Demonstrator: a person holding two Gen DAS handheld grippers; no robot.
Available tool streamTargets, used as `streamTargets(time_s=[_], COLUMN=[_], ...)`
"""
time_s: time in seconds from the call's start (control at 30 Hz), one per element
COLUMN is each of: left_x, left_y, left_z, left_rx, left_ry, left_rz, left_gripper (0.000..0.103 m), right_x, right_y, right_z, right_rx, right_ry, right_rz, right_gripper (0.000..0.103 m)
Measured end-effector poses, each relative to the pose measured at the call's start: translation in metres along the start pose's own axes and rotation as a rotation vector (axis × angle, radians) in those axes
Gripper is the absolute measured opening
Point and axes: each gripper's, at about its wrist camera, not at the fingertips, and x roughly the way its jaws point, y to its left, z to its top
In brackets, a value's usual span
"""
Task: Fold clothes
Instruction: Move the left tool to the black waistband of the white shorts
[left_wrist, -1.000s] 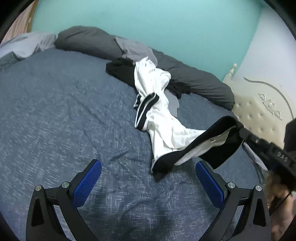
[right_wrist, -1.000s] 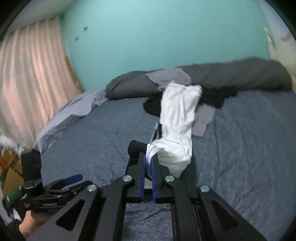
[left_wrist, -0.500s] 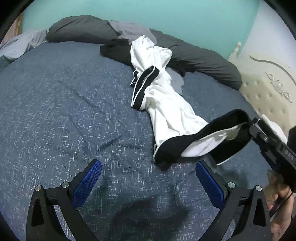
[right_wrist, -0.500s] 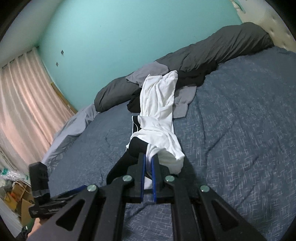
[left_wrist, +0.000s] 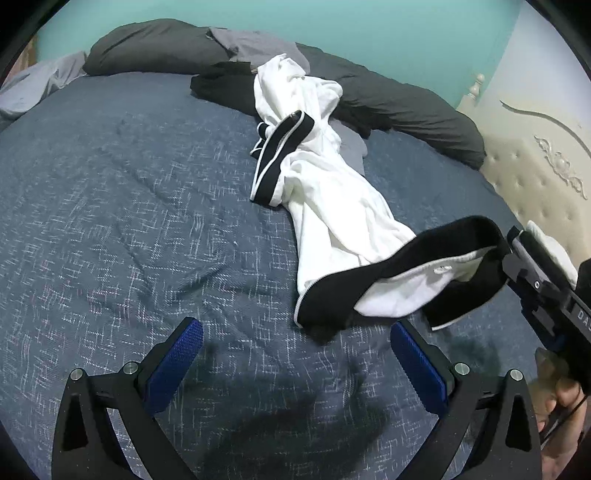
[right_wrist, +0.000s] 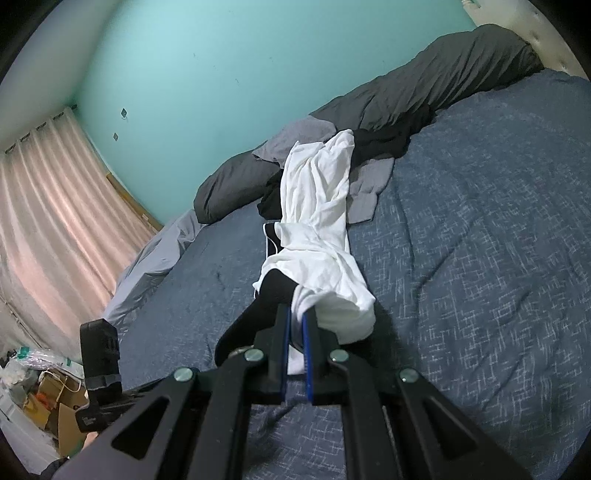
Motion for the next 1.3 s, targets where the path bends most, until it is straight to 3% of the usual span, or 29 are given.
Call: streamTargets(time_s=[0.4, 0.57, 1.13, 1.3], left_x=[0.026, 0.027, 0.032, 0.028], left_y=[-0.004, -0.008, -0.01, -0.007], left_z=[-0.003, -0.005, -0.002, -0.001], left_rx=[0.022, 0.047, 0.073, 0.049], left_ry=[0.062, 0.043, 0.038, 0.041], left_rz=[0.018, 0.007, 0.071, 0.033], left_gripper=[0.103, 0.103, 0.103, 0.095], right_x=[0.002, 0.002, 0.003, 0.003], right_y=[-0.004, -0.005, -0.005, -0.005], right_z=[0.001, 0.0, -0.001, -0.001], right_rx=[0.013, 0.017, 0.013, 0.015], right_ry=[0.005, 0.008, 0.013, 0.013], right_rz=[0.013, 0.013, 0.01, 0.009], right_gripper=[0.006, 0.006, 0.006, 0.006])
